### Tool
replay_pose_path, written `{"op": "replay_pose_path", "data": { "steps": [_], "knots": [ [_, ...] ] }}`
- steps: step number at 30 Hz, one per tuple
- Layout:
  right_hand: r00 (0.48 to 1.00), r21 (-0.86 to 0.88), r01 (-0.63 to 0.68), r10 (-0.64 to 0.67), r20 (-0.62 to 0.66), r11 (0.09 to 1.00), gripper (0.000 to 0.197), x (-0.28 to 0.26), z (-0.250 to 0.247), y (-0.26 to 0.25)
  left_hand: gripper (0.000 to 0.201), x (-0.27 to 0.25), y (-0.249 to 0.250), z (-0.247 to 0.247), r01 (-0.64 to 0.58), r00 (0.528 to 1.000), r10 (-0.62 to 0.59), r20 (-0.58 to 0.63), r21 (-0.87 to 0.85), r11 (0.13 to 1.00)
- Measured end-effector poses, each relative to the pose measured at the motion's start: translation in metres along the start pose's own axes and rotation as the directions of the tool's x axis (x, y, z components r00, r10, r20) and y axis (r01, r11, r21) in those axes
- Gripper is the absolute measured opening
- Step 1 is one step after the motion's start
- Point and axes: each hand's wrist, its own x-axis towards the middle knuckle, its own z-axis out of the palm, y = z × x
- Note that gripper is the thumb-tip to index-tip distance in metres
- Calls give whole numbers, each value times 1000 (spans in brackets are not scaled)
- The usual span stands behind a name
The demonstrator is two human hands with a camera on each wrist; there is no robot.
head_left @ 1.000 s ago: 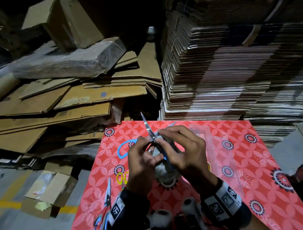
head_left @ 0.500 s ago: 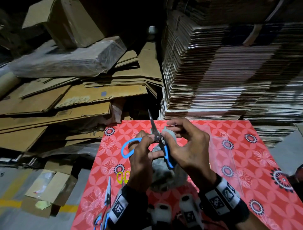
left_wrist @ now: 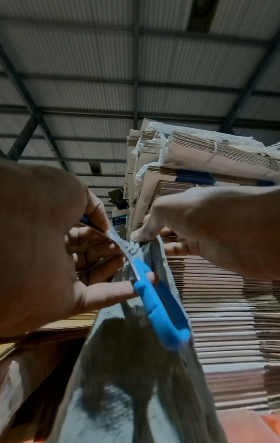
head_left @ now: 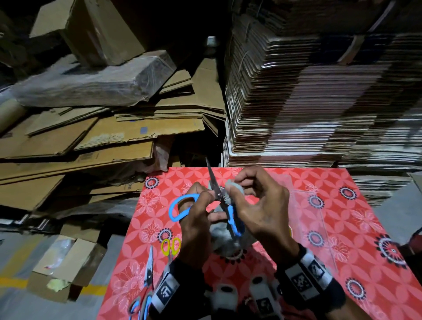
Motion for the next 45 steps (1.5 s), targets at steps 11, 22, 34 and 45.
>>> {"op": "replay_pose_path", "data": {
  "steps": [11,22,34,45],
  "knots": [
    [989,172,-132,117,91,976,29,-4,3,-8,27,5,-7,-5,-75,997,75,2,-16,997],
    [996,36,-70,68,54,997,32,11,-6,3,23,4,-5,-3,-82,996,82,42,8,997],
    [997,-27,-4,6,74,1000,33,9,-1,0,40,13,-8,-9,-216,969,208,134,46,975],
    [993,-70,85,-78,88,994,35,20,-4,4,20,19,-17,-13,-217,969,221,111,-48,975]
  ]
}}
